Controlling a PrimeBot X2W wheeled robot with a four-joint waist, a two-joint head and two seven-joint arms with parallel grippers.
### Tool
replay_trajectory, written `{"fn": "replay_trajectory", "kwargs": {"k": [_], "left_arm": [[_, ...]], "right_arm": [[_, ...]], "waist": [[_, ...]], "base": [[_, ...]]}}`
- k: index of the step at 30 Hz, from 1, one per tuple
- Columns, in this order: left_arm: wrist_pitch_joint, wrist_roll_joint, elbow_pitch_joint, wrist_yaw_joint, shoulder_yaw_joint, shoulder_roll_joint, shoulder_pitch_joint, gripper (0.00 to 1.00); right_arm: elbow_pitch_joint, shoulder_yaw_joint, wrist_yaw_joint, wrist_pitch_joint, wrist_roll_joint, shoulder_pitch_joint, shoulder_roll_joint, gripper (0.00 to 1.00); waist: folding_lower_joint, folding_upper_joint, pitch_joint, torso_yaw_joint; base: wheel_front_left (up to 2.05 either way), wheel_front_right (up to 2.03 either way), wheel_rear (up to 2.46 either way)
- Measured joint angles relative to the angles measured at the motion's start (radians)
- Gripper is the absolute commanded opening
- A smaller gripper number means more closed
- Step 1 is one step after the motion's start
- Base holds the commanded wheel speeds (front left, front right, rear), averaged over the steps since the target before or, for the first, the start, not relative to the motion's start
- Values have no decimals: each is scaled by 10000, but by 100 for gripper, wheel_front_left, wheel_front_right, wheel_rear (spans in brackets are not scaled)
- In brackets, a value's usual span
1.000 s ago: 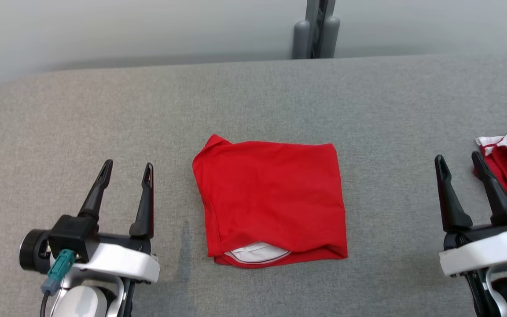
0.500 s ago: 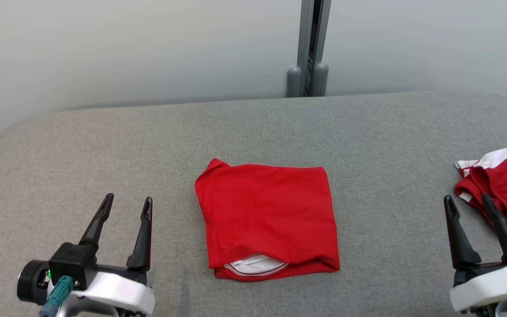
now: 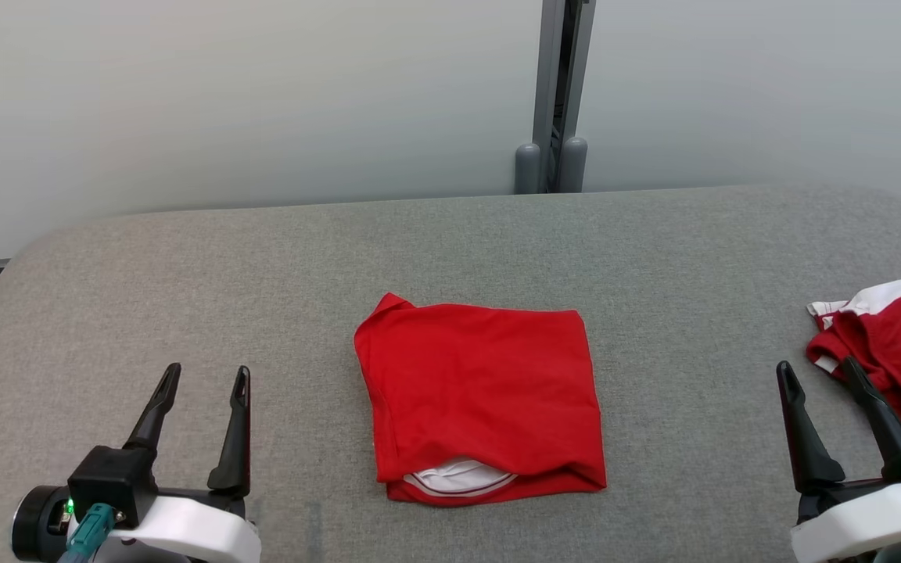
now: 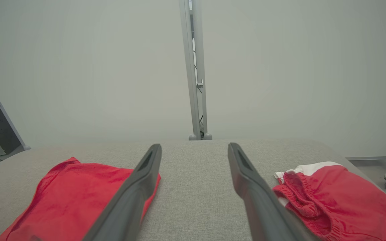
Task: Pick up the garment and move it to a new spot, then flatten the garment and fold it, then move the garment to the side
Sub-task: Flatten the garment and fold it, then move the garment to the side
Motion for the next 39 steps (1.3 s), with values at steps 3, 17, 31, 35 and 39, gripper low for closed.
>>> {"fn": "replay_trajectory", "kwargs": {"k": [3,17,31,35,39], "left_arm": [[10,-2,-31,73,17,19,1,100],[15,-88,-205,211,17,44,20,100],[-6,19,-506,422,-29,52,-301,100],[-203,134,-570,410,-234,-153,-872,100],[-420,174,-403,318,-426,-368,-1393,100]], "right_arm": [[-4,-6,0,31,-6,0,-4,100],[17,38,0,42,-19,-5,8,100],[499,184,0,130,98,-591,-165,100],[1444,648,0,144,341,-1432,-462,100],[2454,1089,0,186,527,-2036,-738,100]], "waist": [[0,0,17,47],[0,0,92,151],[0,0,557,432],[0,0,1216,752],[0,0,1789,1082]], "base": [[0,0,0],[0,0,0],[0,0,0],[0,0,0],[0,0,0]]}}
